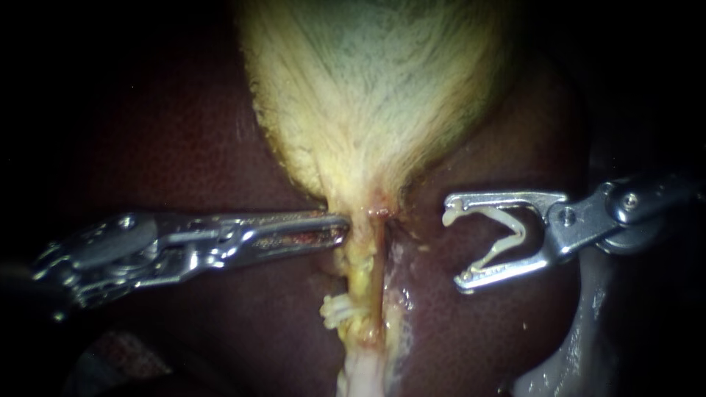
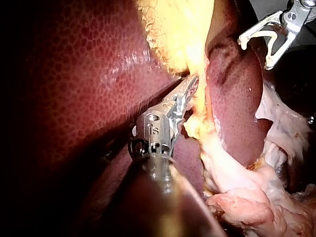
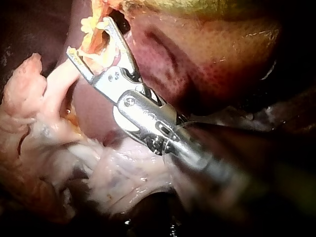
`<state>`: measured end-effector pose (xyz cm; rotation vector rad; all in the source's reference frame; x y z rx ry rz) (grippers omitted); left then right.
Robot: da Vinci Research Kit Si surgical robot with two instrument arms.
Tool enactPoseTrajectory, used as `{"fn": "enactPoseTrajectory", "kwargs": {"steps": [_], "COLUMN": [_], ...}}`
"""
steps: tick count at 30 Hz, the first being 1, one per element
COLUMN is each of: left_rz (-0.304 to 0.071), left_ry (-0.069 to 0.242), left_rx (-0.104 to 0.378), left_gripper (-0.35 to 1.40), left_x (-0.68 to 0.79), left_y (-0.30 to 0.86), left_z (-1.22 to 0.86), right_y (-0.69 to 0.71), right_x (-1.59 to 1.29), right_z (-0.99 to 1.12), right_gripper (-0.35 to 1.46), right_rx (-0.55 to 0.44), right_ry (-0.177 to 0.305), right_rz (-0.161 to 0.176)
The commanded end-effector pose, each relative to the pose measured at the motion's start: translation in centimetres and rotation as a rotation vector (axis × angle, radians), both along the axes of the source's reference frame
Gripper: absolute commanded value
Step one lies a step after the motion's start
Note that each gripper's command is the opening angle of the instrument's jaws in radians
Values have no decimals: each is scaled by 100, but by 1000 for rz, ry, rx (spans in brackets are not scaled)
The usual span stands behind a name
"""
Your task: Clipping third clip left tube
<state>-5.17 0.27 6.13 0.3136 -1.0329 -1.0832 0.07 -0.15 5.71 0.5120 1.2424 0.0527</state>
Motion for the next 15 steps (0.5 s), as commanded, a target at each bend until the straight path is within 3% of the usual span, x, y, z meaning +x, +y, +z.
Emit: {"fn": "enactPoseTrajectory", "kwargs": {"steps": [1, 7, 15], "left_rz": [0, 1, -1], "left_ry": [0, -1, 1], "left_rx": [0, 0, 4], "left_gripper": [-35, -35, -35], "left_x": [0, 2, 32], "left_y": [0, 0, 6], "left_z": [0, -1, -15], "right_y": [0, -5, -41], "right_x": [0, 6, 54], "right_z": [0, 3, 33], "right_gripper": [60, 60, 60], "right_rx": [0, -6, 64], "right_ry": [0, 5, -5], "right_rz": [0, -6, -23]}}
